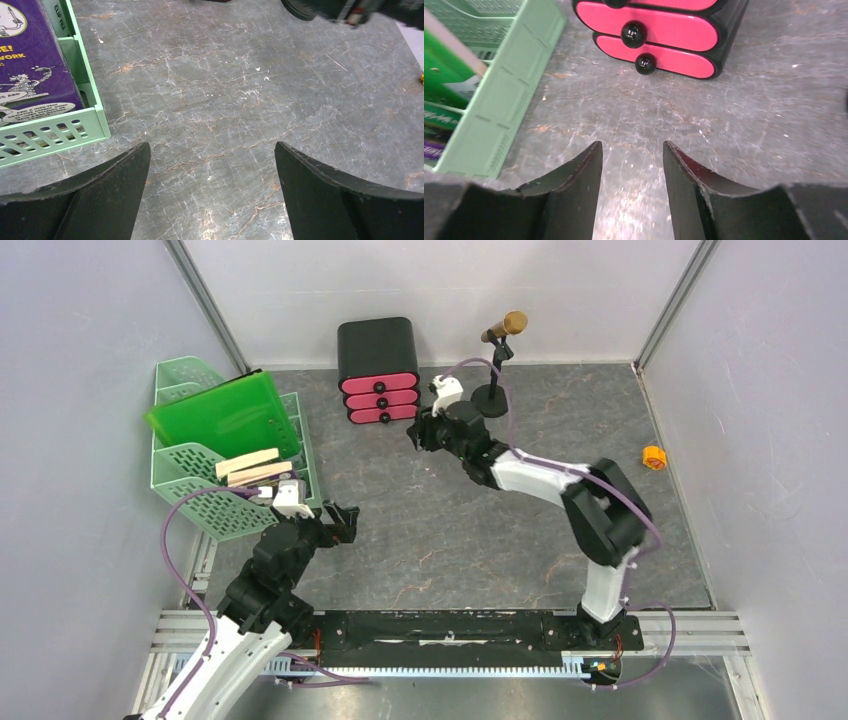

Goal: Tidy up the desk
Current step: Reset both arms

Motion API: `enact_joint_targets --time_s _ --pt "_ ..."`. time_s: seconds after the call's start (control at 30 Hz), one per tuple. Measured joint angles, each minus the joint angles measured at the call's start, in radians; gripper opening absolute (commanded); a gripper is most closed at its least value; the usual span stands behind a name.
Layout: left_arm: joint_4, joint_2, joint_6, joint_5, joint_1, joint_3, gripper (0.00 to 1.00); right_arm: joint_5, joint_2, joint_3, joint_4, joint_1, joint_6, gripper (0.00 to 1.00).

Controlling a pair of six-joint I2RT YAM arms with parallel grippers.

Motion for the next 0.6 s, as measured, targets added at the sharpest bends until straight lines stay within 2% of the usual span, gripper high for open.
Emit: enact_joint_targets --time_s 0.2,0.47,0.6 --pt "0.0 0.01 0.0 0.0 -0.019 0.0 1.0 0.003 -0.364 -0.294 0.026 0.002 -0.004 0.74" --pt "-0.003 0.03 0.0 0.002 -0.054 0.0 1.0 0.043 -0.668 -0.613 -0.048 -0.002 -0.056 0.98" --pt "-0.003 0.03 0.009 0.003 -0.075 0.0 1.0 0.069 -0.777 -0.726 -0.122 -0.01 -0.081 0.98"
